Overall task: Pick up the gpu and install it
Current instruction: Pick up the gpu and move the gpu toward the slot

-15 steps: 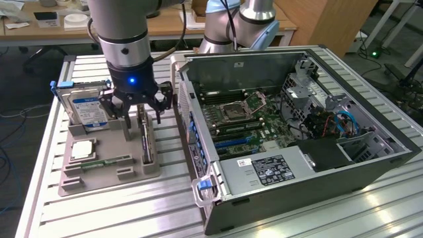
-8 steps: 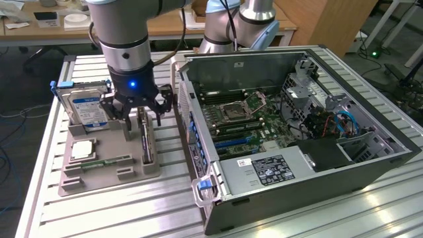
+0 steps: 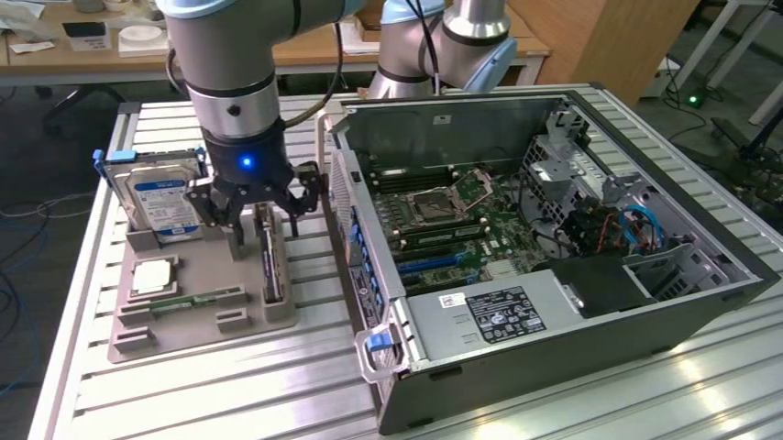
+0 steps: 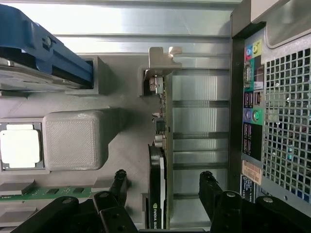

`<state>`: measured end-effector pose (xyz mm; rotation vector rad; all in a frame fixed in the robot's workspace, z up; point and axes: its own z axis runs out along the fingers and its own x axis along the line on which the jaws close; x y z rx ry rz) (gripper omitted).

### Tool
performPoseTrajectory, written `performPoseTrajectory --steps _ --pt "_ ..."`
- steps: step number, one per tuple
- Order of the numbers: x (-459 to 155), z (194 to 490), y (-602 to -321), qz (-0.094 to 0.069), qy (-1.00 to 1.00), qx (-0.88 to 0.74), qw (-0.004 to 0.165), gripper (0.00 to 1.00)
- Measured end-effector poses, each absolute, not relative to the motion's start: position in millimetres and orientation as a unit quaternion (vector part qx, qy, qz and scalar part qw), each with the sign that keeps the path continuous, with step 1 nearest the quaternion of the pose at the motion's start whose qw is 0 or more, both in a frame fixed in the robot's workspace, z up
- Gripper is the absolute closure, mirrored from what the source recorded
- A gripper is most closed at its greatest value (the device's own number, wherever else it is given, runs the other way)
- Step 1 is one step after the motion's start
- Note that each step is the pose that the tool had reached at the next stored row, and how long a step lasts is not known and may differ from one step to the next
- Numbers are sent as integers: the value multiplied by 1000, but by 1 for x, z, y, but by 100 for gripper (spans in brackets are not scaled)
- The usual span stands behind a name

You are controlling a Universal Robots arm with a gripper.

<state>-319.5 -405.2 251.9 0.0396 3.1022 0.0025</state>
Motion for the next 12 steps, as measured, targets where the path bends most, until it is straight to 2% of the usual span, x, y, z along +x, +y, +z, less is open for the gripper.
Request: performPoseTrajectory --steps 12 --pt "-319 239 -411 0 1000 13 20 29"
